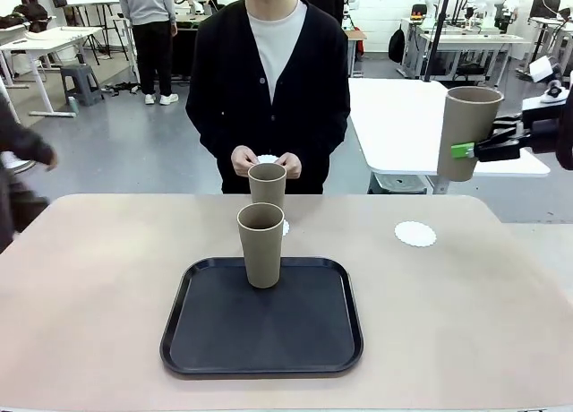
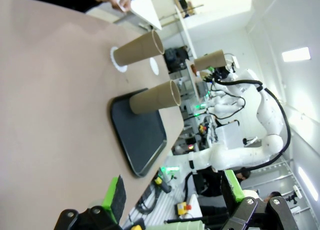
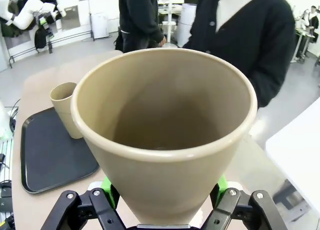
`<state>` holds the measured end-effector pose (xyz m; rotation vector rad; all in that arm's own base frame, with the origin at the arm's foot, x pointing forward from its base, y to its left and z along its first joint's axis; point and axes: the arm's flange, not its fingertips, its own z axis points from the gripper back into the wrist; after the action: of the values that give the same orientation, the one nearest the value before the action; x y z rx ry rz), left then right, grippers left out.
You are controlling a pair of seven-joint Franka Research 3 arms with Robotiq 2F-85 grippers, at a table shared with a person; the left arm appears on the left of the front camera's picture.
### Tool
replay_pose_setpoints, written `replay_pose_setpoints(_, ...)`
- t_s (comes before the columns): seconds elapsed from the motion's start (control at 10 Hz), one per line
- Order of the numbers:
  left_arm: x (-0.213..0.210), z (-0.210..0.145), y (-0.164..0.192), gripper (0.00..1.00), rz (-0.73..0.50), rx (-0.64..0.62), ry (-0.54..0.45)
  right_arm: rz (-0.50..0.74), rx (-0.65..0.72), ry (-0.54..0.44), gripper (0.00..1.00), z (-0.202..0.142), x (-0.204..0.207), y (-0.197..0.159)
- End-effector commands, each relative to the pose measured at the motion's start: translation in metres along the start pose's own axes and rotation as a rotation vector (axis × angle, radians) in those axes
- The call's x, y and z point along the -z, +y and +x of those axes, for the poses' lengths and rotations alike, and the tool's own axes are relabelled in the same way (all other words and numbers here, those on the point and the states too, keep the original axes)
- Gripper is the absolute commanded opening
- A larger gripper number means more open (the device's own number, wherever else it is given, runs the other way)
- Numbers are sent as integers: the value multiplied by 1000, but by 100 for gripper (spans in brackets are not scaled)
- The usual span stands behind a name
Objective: Place coasters on the table and set cups on them.
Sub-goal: Take one Reusable plastic cup from the Flat Tray and place it on a coaster set by the human.
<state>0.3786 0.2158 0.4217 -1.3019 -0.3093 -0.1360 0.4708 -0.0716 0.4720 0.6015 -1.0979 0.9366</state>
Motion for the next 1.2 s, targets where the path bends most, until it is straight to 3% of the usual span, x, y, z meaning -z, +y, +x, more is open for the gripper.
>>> replay_pose_setpoints(0.0, 0, -2, -1, 100, 4, -2, 0, -2, 36, -5, 83, 9, -7, -7)
replay_pose_setpoints(0.9, 0, -2, -1, 100, 4, -2, 0, -22, 29, -5, 83, 2, -9, -8)
replay_pose_setpoints(1.1, 0, -2, -1, 100, 4, -2, 0, 121, 29, -72, 83, -24, 15, -31)
